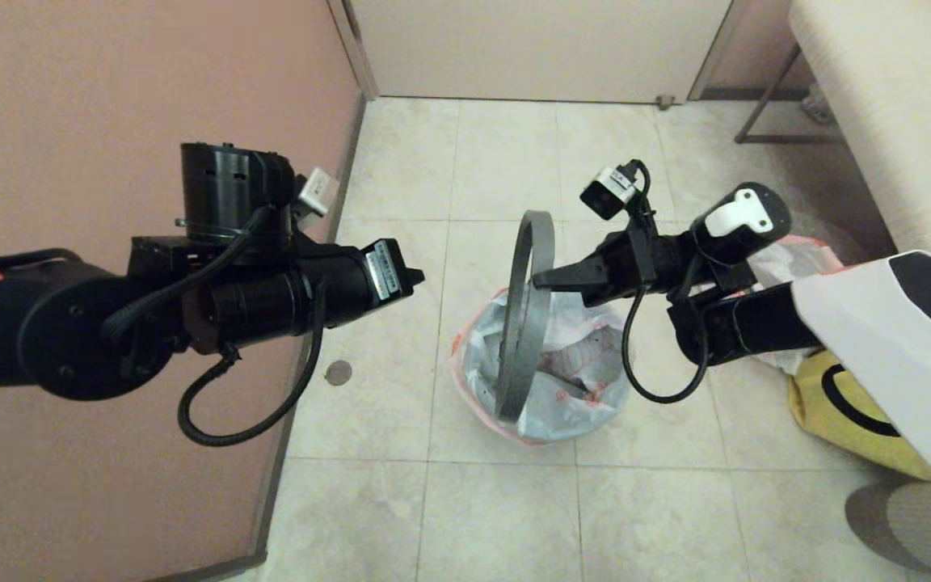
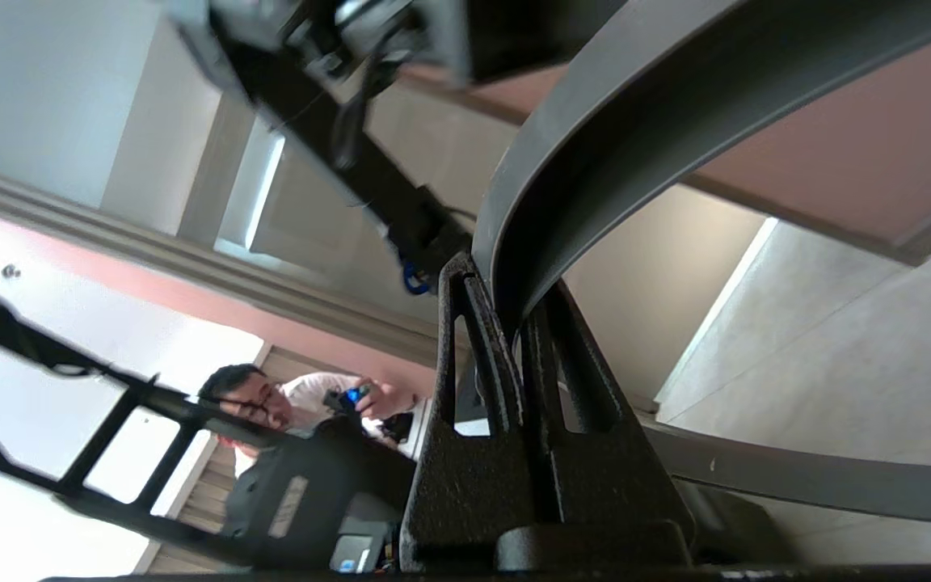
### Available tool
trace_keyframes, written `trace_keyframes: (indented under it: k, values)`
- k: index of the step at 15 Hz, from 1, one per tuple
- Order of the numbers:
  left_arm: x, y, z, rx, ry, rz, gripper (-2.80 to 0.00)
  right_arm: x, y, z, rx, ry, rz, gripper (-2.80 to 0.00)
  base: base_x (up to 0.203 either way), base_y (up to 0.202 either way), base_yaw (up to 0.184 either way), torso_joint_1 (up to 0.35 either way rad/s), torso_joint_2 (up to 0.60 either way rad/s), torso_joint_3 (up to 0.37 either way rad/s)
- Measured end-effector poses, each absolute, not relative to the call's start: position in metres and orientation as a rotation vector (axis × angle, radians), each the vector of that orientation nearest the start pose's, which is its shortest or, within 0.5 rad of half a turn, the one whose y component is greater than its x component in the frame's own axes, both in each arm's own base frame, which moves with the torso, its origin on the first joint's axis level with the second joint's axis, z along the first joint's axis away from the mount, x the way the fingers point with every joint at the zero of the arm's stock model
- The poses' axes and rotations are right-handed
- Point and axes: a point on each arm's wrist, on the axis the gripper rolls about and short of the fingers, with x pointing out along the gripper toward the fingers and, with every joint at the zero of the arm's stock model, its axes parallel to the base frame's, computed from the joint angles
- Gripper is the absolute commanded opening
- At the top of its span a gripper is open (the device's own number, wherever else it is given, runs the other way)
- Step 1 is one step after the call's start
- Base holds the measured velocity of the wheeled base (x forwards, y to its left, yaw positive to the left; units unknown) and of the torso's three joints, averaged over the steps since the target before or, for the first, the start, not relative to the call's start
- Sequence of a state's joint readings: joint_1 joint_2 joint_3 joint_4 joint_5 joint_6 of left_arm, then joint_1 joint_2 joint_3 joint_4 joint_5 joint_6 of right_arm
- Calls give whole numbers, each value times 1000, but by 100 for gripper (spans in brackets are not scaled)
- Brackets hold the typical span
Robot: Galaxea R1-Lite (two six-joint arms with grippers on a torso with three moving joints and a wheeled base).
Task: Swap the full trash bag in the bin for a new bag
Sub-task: Place the trash can ring on the trash can
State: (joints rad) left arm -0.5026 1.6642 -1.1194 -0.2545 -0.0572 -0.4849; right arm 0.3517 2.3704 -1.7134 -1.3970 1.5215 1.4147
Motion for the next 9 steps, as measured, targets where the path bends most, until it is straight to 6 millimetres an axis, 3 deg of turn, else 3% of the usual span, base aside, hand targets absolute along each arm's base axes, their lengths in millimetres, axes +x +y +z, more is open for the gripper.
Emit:
trace_keyframes:
  k: [1, 2, 5, 9]
  values:
    - [276, -153, 243, -404, 417, -474, -280, 432, 182, 212, 503, 630, 1810, -280, 0, 0, 0, 0, 0, 0]
    - [276, -153, 242, -403, 419, -474, -280, 437, 184, 206, 515, 647, 1804, 0, 0, 0, 0, 0, 0, 0]
    - [277, -154, 241, -402, 422, -474, -280, 450, 182, 188, 556, 699, 1775, 0, 0, 0, 0, 0, 0, 0]
    - [276, -154, 242, -402, 420, -474, -280, 464, 157, 174, 596, 710, 1710, 0, 0, 0, 0, 0, 0, 0]
